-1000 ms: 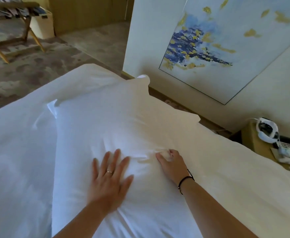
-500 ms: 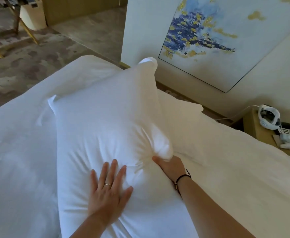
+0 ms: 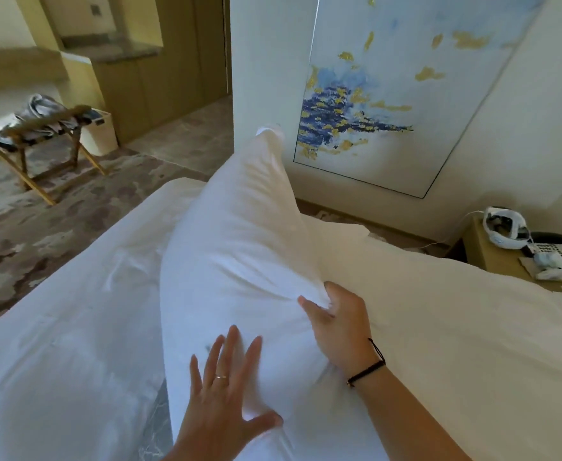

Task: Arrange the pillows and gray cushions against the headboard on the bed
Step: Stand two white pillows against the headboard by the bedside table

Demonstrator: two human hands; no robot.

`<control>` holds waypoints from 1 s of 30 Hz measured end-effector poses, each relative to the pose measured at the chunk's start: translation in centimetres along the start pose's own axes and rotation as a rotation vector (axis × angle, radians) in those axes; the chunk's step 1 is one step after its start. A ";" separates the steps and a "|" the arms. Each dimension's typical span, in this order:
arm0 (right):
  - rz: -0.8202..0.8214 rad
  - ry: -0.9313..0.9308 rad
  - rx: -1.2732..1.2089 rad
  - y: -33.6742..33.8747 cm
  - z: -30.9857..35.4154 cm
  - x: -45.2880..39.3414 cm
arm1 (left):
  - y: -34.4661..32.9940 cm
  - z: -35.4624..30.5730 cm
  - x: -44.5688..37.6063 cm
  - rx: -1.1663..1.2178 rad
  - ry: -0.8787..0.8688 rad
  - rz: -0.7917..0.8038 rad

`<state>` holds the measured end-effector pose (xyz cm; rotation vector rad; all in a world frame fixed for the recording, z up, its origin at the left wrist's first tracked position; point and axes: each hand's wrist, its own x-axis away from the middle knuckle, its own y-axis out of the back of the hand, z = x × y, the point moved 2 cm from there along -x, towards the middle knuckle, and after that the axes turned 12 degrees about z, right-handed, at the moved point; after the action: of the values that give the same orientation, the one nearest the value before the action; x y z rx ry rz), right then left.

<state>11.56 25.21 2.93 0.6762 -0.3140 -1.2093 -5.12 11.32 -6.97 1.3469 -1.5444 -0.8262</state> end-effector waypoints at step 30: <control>0.075 -0.520 0.270 32.2 -29.3 44.8 | -13.7 -44.5 -3.2 -0.616 -0.661 0.383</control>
<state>67.59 -1.30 -4.84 0.5640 -0.9421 -1.2709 41.26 15.16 -3.46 0.3176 -1.7406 -1.4275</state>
